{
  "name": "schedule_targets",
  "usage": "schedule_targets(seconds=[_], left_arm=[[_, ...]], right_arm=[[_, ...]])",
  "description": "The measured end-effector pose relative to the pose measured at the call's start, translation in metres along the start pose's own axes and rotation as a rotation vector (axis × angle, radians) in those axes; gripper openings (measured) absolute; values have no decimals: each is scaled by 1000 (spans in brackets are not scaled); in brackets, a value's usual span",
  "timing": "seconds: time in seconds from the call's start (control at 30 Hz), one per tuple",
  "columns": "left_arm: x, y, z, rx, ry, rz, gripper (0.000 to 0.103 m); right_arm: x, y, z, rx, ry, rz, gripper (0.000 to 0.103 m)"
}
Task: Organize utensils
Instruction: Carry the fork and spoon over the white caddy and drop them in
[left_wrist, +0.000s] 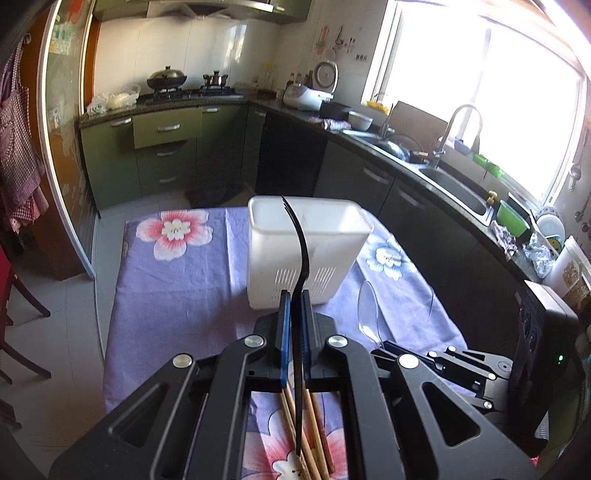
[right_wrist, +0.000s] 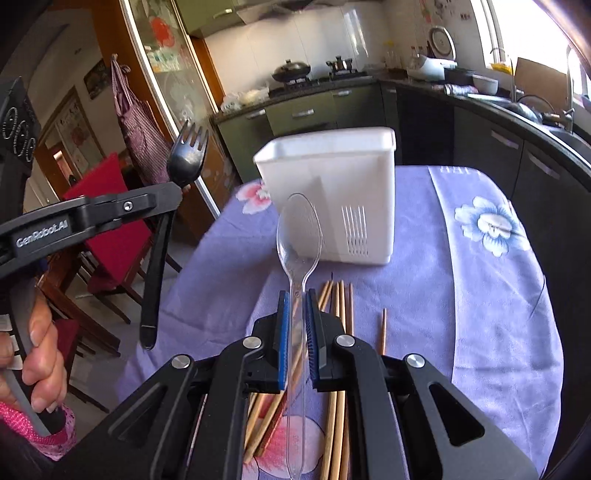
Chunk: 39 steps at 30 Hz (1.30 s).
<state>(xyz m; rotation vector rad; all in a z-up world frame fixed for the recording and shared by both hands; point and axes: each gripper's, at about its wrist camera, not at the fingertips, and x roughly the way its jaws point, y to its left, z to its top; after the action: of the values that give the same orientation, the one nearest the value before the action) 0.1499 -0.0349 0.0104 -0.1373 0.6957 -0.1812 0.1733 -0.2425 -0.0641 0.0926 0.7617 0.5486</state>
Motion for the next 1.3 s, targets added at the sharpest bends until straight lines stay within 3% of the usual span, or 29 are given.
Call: schedule_targets(seconds=[0.23, 0.47, 0.8, 1.0, 1.07, 1.13, 1.3], left_arm=[[8, -11, 65, 35, -242, -8, 5], [55, -5, 103, 51, -402, 27, 5], [110, -1, 88, 68, -451, 77, 5], [127, 0, 73, 83, -420, 100, 6], [128, 1, 69, 89, -419, 112, 12], [130, 2, 66, 98, -405, 117, 27], [120, 6, 62, 112, -387, 108, 27]], right_arm=[[-35, -1, 51, -40, -227, -9, 10], [-45, -12, 95, -60, -333, -50, 10], [-15, -31, 138, -81, -361, -86, 10], [6, -36, 157, -91, -373, -93, 10], [12, -36, 164, -95, -385, -98, 10], [17, -37, 169, -90, -398, -94, 10], [31, -41, 191, -74, -440, -105, 10]])
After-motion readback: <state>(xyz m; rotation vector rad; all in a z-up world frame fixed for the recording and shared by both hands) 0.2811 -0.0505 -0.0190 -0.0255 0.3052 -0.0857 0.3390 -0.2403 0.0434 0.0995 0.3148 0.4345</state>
